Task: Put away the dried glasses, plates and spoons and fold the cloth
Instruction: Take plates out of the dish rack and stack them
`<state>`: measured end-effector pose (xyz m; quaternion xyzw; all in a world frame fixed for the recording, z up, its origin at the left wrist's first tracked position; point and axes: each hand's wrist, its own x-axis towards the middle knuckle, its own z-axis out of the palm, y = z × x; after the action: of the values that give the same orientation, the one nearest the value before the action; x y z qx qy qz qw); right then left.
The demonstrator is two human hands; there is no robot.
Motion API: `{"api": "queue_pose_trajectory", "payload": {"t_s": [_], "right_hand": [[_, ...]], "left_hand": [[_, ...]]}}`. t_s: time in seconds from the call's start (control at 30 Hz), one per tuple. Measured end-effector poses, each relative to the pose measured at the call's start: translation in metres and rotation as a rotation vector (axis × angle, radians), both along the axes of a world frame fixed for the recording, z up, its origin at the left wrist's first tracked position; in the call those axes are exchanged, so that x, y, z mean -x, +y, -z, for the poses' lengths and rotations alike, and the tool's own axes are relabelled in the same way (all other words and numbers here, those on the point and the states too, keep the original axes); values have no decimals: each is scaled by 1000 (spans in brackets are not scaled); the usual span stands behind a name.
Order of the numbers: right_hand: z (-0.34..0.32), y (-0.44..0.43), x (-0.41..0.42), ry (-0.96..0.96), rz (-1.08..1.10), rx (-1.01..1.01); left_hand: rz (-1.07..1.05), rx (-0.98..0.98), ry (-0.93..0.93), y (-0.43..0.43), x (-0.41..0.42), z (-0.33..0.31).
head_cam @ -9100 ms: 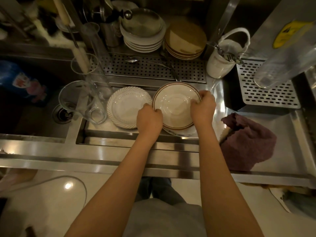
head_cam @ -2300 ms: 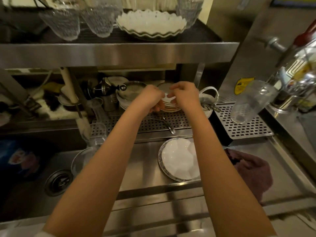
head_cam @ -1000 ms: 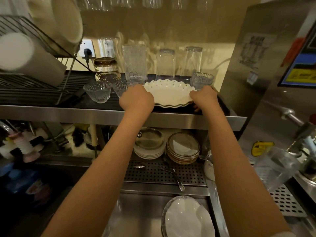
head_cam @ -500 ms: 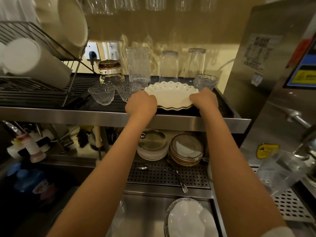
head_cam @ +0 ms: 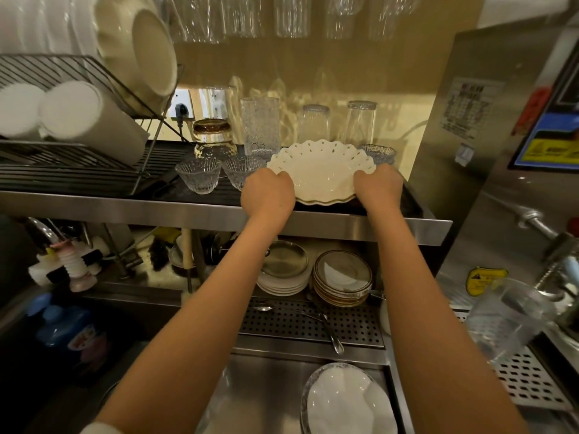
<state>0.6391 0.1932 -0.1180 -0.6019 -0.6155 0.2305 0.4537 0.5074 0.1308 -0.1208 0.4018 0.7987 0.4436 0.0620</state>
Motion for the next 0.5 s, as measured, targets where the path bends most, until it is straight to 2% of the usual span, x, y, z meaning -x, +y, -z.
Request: {"api": "queue_pose_trajectory", "payload": {"t_s": [0.1,0.3,0.5], "right_hand": [[-2,-9,-2,56,-35,-32],[-9,-27,-3,362,-107,-40],[-10,-41,4,589,-202,-90]], "left_hand": [[0,-54,-30,-7,-3,-6],[9,-137,-46,-22,-11,-16],[-23,-182,-32,-35,-15,-19]]}}
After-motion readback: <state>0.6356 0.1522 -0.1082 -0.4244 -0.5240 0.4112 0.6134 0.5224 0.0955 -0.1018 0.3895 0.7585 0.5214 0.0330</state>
